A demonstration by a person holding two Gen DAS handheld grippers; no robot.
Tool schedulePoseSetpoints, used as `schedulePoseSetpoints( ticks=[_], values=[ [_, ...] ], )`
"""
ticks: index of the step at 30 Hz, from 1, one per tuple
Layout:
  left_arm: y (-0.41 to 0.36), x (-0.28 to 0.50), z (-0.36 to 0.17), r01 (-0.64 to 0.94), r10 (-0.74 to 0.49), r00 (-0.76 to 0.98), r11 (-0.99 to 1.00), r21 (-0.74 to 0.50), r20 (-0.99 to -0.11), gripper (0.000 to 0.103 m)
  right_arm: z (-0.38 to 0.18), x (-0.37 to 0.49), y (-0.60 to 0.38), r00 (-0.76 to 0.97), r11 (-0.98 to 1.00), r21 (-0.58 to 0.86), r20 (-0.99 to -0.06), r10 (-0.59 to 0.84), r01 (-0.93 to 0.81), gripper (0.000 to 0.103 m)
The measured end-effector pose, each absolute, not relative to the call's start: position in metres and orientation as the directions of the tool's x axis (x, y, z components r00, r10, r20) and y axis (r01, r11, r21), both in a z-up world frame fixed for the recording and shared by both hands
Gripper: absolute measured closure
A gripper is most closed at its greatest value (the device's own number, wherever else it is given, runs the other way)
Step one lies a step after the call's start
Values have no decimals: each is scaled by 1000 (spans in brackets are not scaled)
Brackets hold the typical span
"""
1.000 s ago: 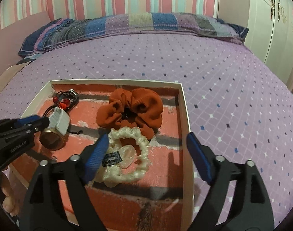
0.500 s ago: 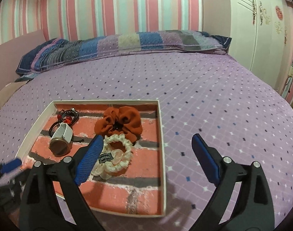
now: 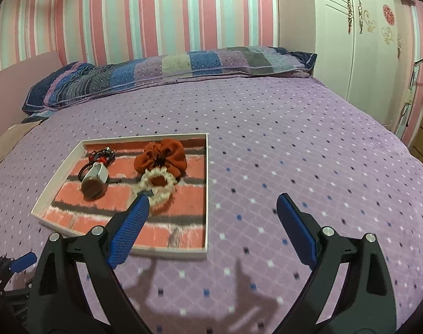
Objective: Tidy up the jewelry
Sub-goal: 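Move both open grippers back toward the bead bracelet and claw clip, then close left gripper on brown bead bracelet while right grasps black claw clip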
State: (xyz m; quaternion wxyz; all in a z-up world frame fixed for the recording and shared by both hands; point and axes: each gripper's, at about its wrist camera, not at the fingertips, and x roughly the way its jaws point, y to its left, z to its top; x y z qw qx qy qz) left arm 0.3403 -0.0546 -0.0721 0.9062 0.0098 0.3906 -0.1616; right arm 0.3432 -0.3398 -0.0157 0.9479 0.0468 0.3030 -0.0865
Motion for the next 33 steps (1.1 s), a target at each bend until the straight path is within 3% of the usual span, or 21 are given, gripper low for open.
schedulePoseSetpoints(
  ticks=[12, 33],
  values=[
    [-38, 276, -74, 301, -335, 593, 936, -184, -733, 44, -14, 255, -330, 805, 981, 48, -580, -125, 186, 12],
    [-69, 243, -68, 312, -258, 629, 948, -66, -734, 35, -52, 171, -300, 789, 988, 27, -606, -103, 150, 12]
  ],
)
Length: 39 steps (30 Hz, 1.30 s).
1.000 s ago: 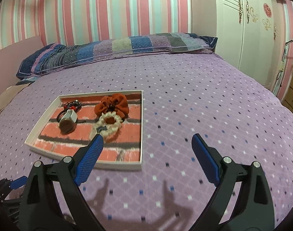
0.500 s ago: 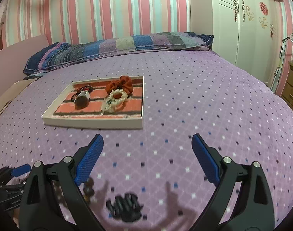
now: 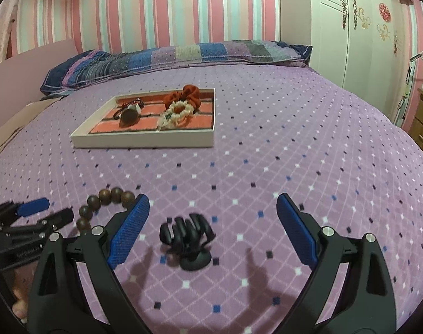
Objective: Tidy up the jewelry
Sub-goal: 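Close left gripper on brown bead bracelet while right grasps black claw clip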
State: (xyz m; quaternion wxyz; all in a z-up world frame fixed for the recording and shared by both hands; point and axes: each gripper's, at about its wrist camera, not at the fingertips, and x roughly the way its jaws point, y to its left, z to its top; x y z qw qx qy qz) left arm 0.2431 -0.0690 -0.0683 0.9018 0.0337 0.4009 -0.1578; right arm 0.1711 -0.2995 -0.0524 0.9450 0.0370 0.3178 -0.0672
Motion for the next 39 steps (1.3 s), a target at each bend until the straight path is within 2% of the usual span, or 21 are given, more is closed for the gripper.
schedulePoseSetpoints(
  ticks=[17, 20, 30, 35, 39],
  values=[
    [-83, 247, -70, 307, -243, 634, 950, -50, -734, 35, -70, 168, -300, 772, 989, 7, -626, -114, 151, 13],
    [-86, 252, -73, 301, -240, 623, 952, -55, -744, 35, -75, 170, -300, 763, 989, -3, -636, -115, 147, 15],
    [-103, 261, -88, 324, -243, 578, 945, -55, -779, 35, -82, 178, -302, 750, 991, 22, -656, -85, 132, 31],
    [-103, 263, -89, 328, -246, 569, 943, -58, -785, 36, -81, 180, -302, 753, 992, 40, -655, -63, 118, 45],
    [-106, 266, -91, 336, -249, 558, 940, -60, -792, 36, -79, 180, -300, 761, 994, 43, -646, -53, 105, 63]
  ],
)
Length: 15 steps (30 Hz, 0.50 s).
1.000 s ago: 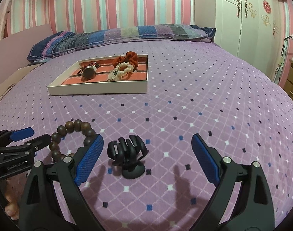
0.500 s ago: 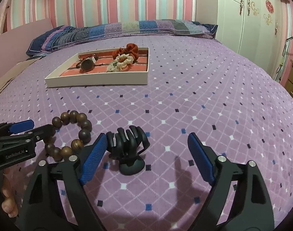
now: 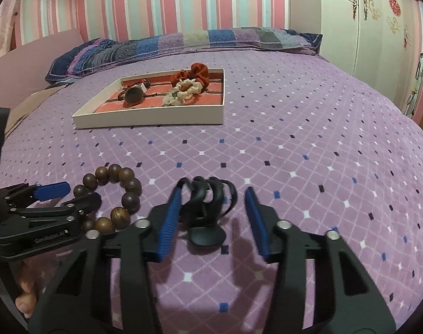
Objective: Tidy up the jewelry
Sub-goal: 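Close left gripper on brown bead bracelet while right grasps black claw clip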
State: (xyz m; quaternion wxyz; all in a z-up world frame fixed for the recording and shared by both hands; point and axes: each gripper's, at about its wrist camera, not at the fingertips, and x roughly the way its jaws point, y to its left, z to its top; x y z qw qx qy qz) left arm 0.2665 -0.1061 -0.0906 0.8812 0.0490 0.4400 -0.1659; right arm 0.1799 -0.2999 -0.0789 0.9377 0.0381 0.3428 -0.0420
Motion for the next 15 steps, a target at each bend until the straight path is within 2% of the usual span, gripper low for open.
schedulePoseSetpoints(
  ticks=[3, 5, 7, 8, 10, 13, 15],
  values=[
    [-108, 267, -90, 341, -258, 557, 938, -66, -790, 37, -79, 181, -302, 760, 994, 44, -648, -50, 103, 74],
    [-109, 267, -90, 344, -256, 559, 937, -60, -789, 40, -80, 180, -303, 762, 993, 51, -646, -47, 105, 74],
    [-110, 267, -90, 343, -244, 567, 938, -44, -787, 55, -80, 180, -304, 762, 993, 47, -646, -50, 106, 75],
    [-111, 267, -90, 345, -244, 567, 938, -43, -787, 58, -80, 179, -304, 763, 993, 46, -644, -51, 105, 75],
    [-112, 267, -90, 348, -246, 568, 937, -41, -786, 69, -81, 179, -302, 765, 994, 42, -642, -54, 105, 75],
    [-112, 267, -89, 355, -255, 564, 934, -48, -786, 78, -81, 179, -301, 767, 994, 35, -639, -58, 105, 75],
    [-113, 267, -89, 356, -254, 566, 933, -46, -784, 78, -82, 178, -301, 769, 994, 31, -637, -62, 105, 75]
  ],
)
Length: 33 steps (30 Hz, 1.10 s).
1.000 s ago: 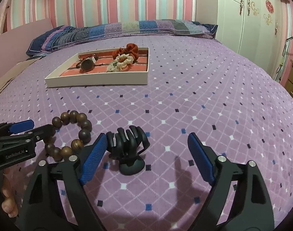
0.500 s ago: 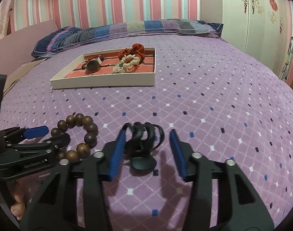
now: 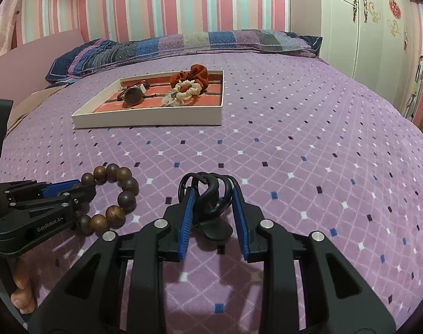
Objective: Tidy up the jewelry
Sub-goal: 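Close left gripper on brown bead bracelet while right grasps black claw clip, then carry the bracelet in left gripper to the tray while right carries the clip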
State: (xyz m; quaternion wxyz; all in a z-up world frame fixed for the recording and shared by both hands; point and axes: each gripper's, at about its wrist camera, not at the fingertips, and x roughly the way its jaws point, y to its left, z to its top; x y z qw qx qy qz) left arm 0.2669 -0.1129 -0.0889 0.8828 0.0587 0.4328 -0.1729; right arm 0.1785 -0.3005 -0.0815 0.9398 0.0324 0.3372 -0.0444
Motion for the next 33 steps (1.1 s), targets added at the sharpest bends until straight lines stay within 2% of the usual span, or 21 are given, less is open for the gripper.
schedulePoseSetpoints(
  ticks=[8, 9, 10, 33],
  values=[
    [-102, 257, -84, 346, -261, 600, 937, -49, -756, 83, -81, 177, -303, 773, 993, 37, -631, -67, 116, 79],
    [-101, 254, -83, 346, -259, 606, 937, -43, -752, 83, -80, 177, -303, 773, 993, 36, -630, -68, 117, 91],
    [-99, 252, -83, 346, -258, 610, 937, -41, -749, 83, -80, 177, -302, 772, 992, 38, -632, -66, 116, 96],
    [-76, 249, -55, 325, -276, 661, 943, -65, -698, 83, -70, 185, -299, 799, 992, 43, -597, -71, 120, 96]
  ],
)
